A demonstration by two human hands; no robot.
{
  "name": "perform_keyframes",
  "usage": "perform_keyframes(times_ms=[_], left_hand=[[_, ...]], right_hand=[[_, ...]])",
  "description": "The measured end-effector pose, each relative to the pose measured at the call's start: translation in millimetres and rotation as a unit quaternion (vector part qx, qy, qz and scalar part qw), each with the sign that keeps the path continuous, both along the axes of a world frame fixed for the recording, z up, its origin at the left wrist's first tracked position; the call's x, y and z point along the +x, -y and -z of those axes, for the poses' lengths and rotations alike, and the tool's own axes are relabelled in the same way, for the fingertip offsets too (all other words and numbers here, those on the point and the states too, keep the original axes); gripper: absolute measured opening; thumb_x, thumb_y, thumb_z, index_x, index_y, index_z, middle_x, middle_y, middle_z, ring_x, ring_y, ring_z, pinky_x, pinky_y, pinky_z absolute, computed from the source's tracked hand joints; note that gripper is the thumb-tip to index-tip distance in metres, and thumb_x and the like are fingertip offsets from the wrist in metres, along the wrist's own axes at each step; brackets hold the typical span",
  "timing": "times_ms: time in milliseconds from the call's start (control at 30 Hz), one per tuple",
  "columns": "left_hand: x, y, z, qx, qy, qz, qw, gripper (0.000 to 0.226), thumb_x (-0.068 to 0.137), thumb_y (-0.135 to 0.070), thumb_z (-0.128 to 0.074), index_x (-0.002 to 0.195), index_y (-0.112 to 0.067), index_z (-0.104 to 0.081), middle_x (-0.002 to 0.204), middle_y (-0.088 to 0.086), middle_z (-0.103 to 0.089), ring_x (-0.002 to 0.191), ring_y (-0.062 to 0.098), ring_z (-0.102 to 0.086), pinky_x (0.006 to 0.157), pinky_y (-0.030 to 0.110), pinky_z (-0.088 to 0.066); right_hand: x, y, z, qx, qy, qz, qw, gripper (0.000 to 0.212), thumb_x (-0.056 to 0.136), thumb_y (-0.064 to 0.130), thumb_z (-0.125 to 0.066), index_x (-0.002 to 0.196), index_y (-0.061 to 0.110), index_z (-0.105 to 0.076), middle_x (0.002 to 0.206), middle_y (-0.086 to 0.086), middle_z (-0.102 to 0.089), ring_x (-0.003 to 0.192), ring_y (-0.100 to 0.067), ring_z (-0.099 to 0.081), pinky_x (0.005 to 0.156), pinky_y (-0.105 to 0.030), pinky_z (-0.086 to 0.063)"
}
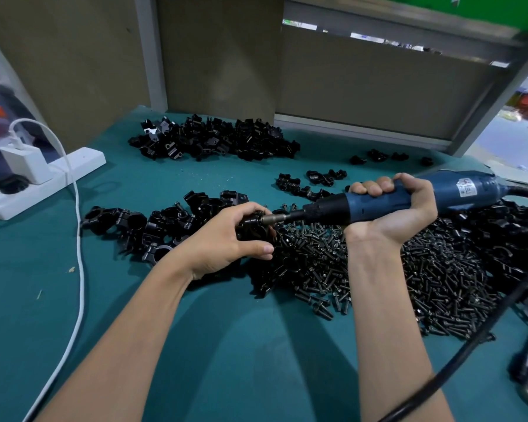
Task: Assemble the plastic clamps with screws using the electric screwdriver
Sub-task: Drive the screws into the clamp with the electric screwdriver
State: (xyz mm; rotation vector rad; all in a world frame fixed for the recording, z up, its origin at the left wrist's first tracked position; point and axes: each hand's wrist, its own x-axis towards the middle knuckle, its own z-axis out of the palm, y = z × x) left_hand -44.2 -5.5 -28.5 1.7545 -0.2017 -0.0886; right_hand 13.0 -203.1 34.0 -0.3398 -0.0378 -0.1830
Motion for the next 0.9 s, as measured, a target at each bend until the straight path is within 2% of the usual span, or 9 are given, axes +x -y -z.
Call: perform_keyframes(times_ms=[500,767,900], left_hand=[[-1.0,0.7,-1.0,0.003,-0.006,0.012,1.0,0.031,0.086,-0.005,-0.074,0.11,-0.02,-0.061,0.101,0.006,-0.071,0.089,0.023,-0.075,0.084,0.043,-0.058],[-2.7,3.3,-4.1,0.019,0.013,0.012,1.0,0.027,0.087,-0.003,-0.072,0.107,-0.016,-0.059,0.1,0.009,-0.07,0.087,0.018,-0.075,0.078,0.028,-0.059],[-4.1,2.7,-5.3,-0.019,-0.009,0.026,0.999,0.028,0.086,0.0,-0.071,0.109,-0.012,-0.058,0.104,0.016,-0.068,0.086,0.021,-0.075,0.069,0.021,-0.058]], right_hand=[[-4.9,-2.5,0.2,-0.006,-0.006,0.007,1.0,0.043,0.085,0.017,-0.044,0.042,0.017,-0.051,0.049,0.006,-0.042,0.041,-0.011,-0.039,0.048,-0.02,-0.036],[-7.2,-3.8,-0.6,-0.014,-0.012,0.015,1.0,0.041,0.085,0.017,-0.044,0.045,0.018,-0.05,0.05,0.005,-0.042,0.04,-0.011,-0.039,0.047,-0.02,-0.037],[-8.4,-4.0,-1.0,-0.025,-0.006,0.023,0.999,0.024,0.084,0.016,-0.043,0.06,0.016,-0.048,0.052,0.005,-0.041,0.042,-0.012,-0.039,0.047,-0.021,-0.037]])
